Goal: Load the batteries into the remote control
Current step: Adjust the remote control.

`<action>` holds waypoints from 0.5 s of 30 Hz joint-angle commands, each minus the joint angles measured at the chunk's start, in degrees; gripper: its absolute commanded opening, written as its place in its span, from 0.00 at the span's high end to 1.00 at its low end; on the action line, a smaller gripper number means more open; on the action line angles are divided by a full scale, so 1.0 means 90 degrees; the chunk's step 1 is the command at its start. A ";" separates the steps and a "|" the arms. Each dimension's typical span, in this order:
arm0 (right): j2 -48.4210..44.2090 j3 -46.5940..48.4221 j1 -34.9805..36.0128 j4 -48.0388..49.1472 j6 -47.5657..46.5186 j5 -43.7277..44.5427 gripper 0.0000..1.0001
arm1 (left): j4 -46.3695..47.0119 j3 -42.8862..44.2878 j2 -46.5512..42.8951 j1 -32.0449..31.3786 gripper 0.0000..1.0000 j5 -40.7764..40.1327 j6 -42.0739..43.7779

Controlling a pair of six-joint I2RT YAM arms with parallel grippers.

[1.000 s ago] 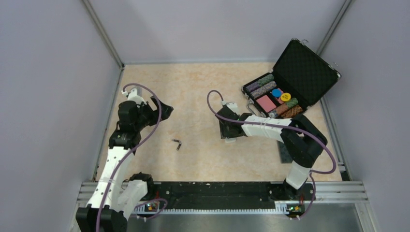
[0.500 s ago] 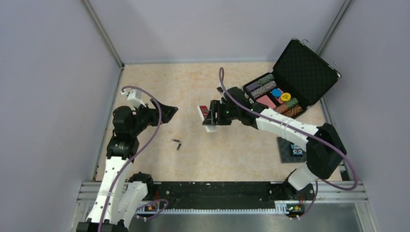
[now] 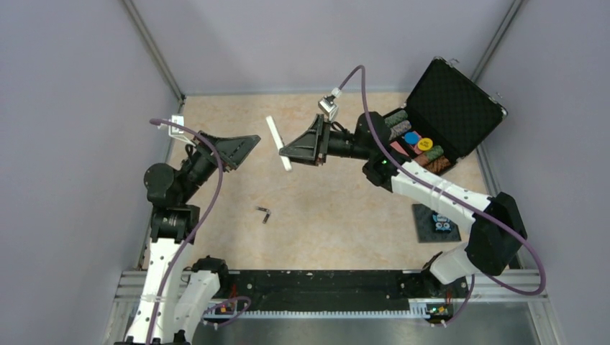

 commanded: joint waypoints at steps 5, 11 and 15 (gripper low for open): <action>0.0066 0.0677 0.0115 0.1945 0.1482 -0.0645 0.61 | 0.2212 0.0255 0.0505 -0.0017 0.01 0.0937 -0.1715; 0.0156 0.0808 0.0249 0.1482 0.1272 -0.0634 0.61 | 0.2942 0.0225 0.0712 -0.0188 0.01 0.1070 -0.1954; 0.0218 0.0792 0.0302 0.1288 0.1175 -0.0598 0.61 | 0.3234 0.0263 0.0734 -0.0356 0.01 0.1306 -0.1785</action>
